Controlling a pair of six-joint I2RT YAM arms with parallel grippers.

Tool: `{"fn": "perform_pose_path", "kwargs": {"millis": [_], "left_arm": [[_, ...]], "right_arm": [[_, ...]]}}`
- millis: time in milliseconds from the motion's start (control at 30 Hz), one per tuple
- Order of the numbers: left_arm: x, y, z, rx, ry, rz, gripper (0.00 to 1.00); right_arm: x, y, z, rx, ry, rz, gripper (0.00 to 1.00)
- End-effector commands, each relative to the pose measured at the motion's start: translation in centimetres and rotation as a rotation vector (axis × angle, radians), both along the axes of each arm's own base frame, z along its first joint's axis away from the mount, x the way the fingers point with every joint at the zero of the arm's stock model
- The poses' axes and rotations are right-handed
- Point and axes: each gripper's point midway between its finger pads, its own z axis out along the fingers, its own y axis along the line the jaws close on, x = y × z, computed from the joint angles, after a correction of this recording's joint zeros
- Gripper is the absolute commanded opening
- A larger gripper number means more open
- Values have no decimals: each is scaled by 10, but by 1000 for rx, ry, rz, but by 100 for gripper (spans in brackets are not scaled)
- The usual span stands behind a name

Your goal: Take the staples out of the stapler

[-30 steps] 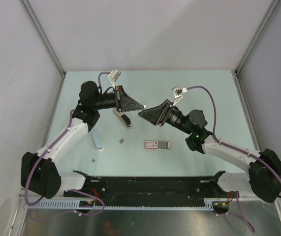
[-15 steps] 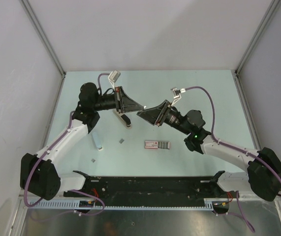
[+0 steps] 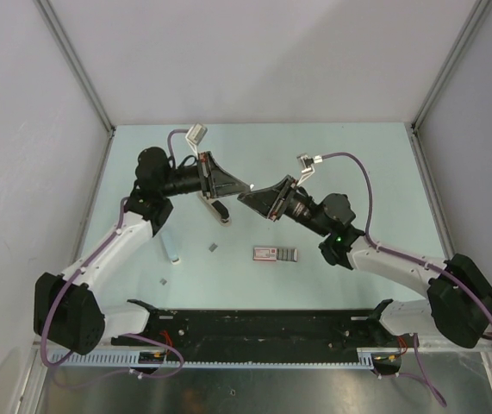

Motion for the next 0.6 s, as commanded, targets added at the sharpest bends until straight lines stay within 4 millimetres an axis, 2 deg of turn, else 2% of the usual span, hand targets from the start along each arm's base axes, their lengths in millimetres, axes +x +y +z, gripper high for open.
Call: {"fn": "perform_pose_path", "kwargs": {"millis": [0,333,500,567], "left_arm": [[-14,2,3,-6,-31,-35,25],[-8,6,1,-1,-46,-18,37],[-6,7,1,1,-60,-7,52],[-1,10,1,10,-85,9,54]], "right_arm": [[5,-8,32,49,-67,-61,20],[1,-29,11,-92,-41,-112,11],[-2,-33,-1,-145,-26,-101,10],[-1,-36,-14,-193,5,-93,10]]}}
